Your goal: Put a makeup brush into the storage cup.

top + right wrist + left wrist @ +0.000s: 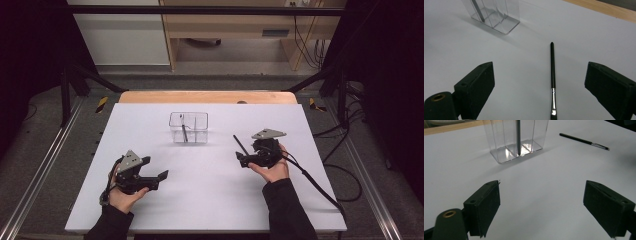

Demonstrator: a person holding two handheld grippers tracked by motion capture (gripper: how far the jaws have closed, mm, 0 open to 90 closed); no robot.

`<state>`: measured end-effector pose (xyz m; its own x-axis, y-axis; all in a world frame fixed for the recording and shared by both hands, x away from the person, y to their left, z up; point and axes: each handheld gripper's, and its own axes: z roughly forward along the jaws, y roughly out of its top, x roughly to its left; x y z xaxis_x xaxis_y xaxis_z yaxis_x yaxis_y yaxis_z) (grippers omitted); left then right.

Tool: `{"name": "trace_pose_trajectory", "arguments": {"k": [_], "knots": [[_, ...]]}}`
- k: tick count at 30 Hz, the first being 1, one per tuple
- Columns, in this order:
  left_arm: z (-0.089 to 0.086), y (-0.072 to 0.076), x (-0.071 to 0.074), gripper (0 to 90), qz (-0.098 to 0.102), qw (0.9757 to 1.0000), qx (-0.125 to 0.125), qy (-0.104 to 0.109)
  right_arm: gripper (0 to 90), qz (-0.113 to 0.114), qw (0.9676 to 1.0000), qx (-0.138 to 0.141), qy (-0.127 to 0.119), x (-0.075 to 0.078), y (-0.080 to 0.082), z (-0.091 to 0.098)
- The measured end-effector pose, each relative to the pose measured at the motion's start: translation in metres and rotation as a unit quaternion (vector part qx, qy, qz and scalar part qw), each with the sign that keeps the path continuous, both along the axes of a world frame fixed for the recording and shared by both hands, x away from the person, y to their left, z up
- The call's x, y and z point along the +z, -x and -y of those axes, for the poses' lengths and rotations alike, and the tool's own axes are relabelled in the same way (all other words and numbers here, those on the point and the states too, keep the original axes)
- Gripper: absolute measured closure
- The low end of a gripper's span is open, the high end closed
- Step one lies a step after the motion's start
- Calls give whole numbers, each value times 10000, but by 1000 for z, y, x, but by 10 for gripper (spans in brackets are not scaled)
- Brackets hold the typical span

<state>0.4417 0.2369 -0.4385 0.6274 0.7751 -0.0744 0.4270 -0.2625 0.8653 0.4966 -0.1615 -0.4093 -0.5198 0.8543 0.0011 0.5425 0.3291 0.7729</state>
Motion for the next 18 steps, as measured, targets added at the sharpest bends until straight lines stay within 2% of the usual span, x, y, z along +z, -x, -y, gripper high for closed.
{"name": "trace_pose_trajectory", "arguments": {"k": [9, 18], "knots": [[-2, -1, -1, 131, -8, 10000, 7, 12, 123, -207, 9996, -50, 210, -10, -18, -5], [0, -1, -1, 132, -20, 10000, -38, -1, 152, -490, 9965, -92, 674, -22, -35, -5]]}}
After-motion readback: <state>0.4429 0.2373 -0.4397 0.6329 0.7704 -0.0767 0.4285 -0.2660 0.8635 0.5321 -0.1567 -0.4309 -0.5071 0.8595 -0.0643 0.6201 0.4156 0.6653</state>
